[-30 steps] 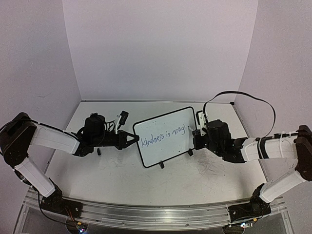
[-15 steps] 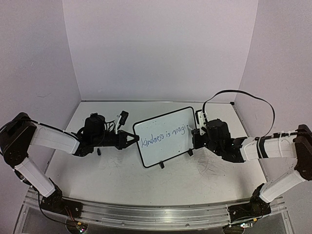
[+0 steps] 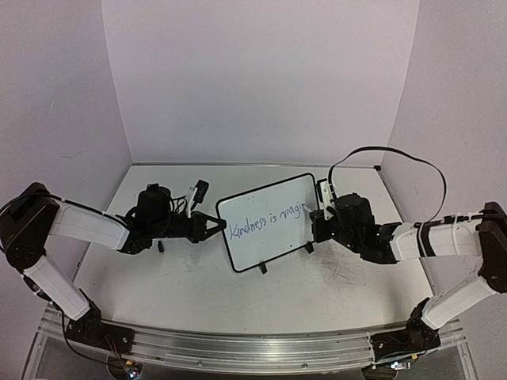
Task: Write a sentence on the whiteboard
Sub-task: Write a sentence on the whiteboard, then place the whiteboard at the center of the board, then pick up the pen cap from the center of the board.
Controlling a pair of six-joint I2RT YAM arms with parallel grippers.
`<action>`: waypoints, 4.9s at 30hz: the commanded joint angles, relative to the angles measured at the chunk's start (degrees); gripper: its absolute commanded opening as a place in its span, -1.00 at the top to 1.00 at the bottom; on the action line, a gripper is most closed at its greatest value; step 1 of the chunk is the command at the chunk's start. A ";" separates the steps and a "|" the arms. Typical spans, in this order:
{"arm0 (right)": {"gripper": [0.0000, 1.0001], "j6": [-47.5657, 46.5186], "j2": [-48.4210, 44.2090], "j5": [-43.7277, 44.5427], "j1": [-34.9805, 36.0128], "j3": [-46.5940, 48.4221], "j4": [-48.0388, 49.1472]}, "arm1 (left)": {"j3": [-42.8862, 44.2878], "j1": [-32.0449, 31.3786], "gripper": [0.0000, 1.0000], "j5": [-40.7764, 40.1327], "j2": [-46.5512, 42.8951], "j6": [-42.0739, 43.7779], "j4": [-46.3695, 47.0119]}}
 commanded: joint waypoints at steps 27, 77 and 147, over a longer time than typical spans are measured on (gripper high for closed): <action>1.00 2.57 1.68 4.60 0.31 -0.58 0.25 | 0.88 0.05 1.00 -0.69 -1.12 2.31 -3.83; 1.00 1.62 0.51 2.34 -1.03 -0.25 3.58 | 1.06 0.01 1.00 -0.77 -0.92 2.30 -4.28; 1.00 -3.16 -27.31 -6.88 -1.45 0.10 -16.45 | 19.75 11.69 0.21 -37.11 10.73 -21.23 -66.68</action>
